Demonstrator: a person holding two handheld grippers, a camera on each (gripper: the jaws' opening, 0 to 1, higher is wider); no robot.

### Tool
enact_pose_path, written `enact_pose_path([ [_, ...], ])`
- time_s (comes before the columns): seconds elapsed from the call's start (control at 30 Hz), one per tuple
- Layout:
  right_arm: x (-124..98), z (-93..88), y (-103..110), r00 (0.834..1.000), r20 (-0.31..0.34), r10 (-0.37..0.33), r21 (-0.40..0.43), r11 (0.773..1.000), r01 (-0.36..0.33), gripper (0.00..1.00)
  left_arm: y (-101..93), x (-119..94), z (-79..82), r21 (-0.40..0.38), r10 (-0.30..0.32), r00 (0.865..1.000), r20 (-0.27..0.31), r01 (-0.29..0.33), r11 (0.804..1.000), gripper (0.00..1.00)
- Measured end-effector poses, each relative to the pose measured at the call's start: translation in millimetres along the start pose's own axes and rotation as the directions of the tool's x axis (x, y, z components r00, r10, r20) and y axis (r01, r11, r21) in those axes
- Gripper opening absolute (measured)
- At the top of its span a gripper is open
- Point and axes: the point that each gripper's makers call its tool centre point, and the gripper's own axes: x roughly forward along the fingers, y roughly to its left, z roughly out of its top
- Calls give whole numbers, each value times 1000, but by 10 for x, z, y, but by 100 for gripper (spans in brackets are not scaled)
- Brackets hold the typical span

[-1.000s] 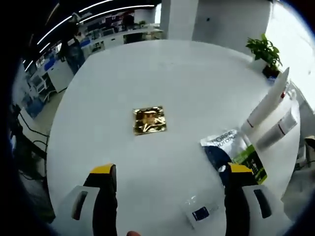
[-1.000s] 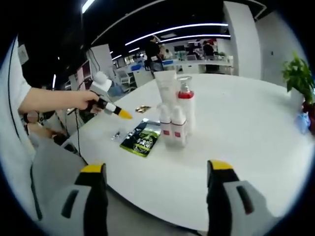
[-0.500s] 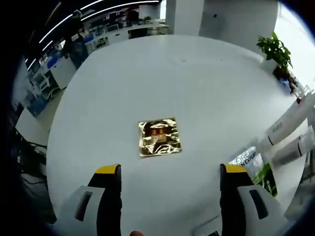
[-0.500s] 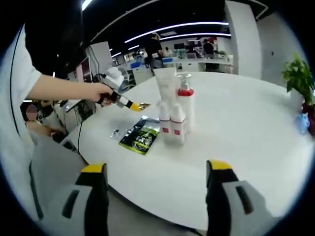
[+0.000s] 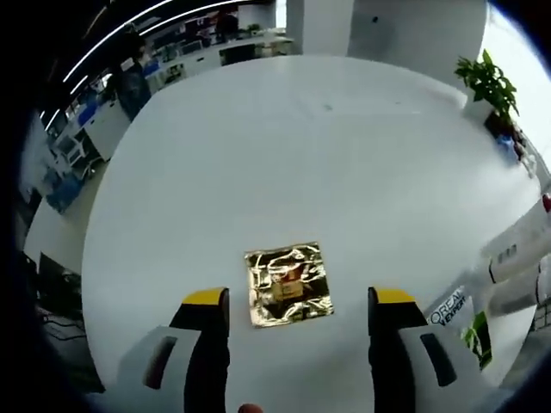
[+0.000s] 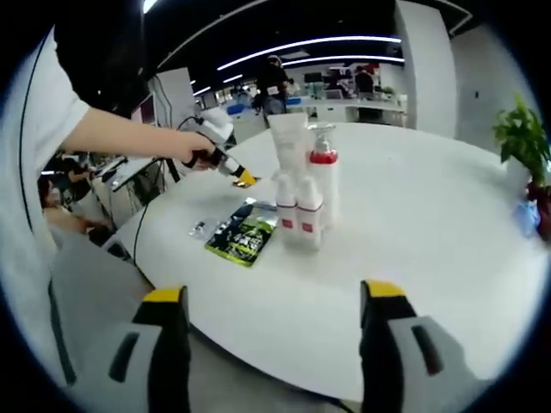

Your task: Arrange the skincare products in the storage area until every visible bottle or jar stands upright without overlapping.

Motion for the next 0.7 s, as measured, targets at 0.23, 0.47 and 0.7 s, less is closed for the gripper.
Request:
enact_pose_path([
  [0.23,5,-7,-4,1000,-7,-5,-6,1000,5,82,-18,40,36,3,11,1000,-12,-11,1000,57],
  [0.47,7,-14,-8,1000,-12,-15,-27,1000,15,82,39,113,-11,-7,26,999,-36,-26,1000,49],
  [0.7,12,-22,-3,1000,-18,-19,-48,999,18,81,29,101,-17,-9,19,999,-41,-20,1000,37],
])
